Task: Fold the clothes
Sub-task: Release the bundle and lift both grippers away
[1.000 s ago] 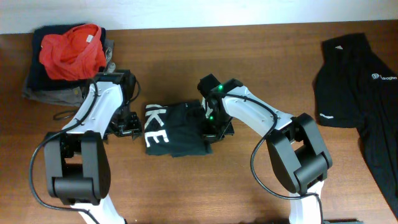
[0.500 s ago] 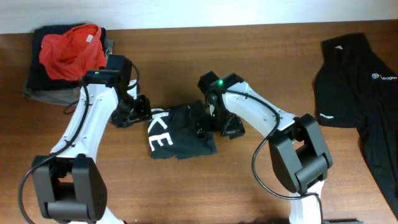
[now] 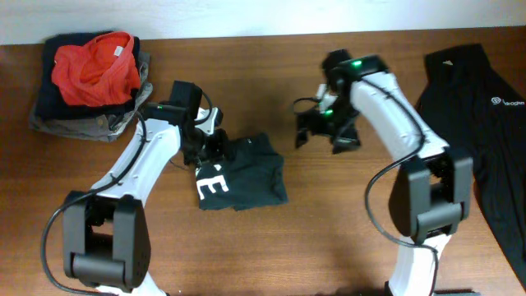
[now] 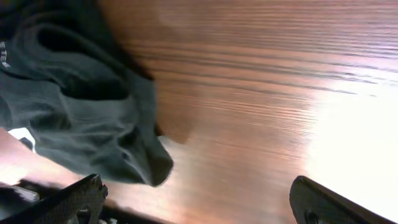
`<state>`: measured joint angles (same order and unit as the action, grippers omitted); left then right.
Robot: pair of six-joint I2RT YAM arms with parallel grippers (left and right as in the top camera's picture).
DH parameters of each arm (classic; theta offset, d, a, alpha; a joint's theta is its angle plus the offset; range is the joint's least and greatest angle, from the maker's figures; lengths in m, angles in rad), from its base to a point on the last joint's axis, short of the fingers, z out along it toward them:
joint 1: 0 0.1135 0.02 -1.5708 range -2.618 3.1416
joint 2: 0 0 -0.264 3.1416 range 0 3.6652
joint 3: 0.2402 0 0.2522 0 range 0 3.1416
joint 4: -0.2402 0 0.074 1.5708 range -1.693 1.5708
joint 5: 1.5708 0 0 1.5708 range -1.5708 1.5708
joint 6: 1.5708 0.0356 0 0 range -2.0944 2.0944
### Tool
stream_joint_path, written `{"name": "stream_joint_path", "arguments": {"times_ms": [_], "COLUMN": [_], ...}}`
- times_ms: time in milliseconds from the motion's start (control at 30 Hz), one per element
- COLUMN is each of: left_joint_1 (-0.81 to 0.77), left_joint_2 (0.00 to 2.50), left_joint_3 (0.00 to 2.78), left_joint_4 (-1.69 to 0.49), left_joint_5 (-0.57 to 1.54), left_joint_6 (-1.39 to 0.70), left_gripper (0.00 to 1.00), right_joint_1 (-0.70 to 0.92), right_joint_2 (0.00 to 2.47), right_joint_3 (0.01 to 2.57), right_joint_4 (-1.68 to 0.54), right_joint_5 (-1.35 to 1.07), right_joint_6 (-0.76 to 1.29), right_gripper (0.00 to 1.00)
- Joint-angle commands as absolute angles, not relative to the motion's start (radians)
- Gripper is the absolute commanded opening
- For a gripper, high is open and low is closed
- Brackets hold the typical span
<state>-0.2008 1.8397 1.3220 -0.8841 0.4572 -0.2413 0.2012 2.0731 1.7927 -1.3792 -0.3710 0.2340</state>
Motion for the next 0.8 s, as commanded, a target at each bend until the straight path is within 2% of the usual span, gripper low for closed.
{"name": "stream_joint_path", "arguments": {"times_ms": [0,100,200,367,533,633,767], "left_joint_1": [-0.202,-0.202,-0.195,-0.167,-0.131,-0.118,-0.118], "left_joint_2": [1.869,1.901,1.932,1.961,1.959,1.948,1.893], "left_joint_3": [1.293,1.292,1.291,1.291,1.305,1.336,1.354], "left_joint_4": [-0.853,-0.849,-0.847,-0.8,-0.783,-0.812,-0.871], "left_joint_5": [0.543,0.515,0.429,0.441,0.658,0.743,0.949], "left_joint_6": [-0.226,-0.218,-0.218,-0.097,0.055,0.076,0.203], "left_gripper": [0.26,0.21,0.21,0.21,0.21,0.18,0.17], "right_joint_1": [0.153,0.111,0.089,0.086,0.086,0.086,0.086], "right_joint_2": [2.039,2.039,2.039,2.039,2.039,2.039,2.039], "right_joint_3": [1.808,1.808,1.808,1.806,1.806,1.806,1.806], "right_joint_4": [-1.4,-1.411,-1.423,-1.433,-1.433,-1.433,-1.432], "right_joint_5": [-0.45,-0.466,-0.468,-0.463,-0.464,-0.463,-0.46], "right_joint_6": [0.133,0.107,0.085,0.056,0.056,0.056,0.055], "right_gripper": [0.99,0.99,0.99,0.99,0.99,0.99,0.99]}}
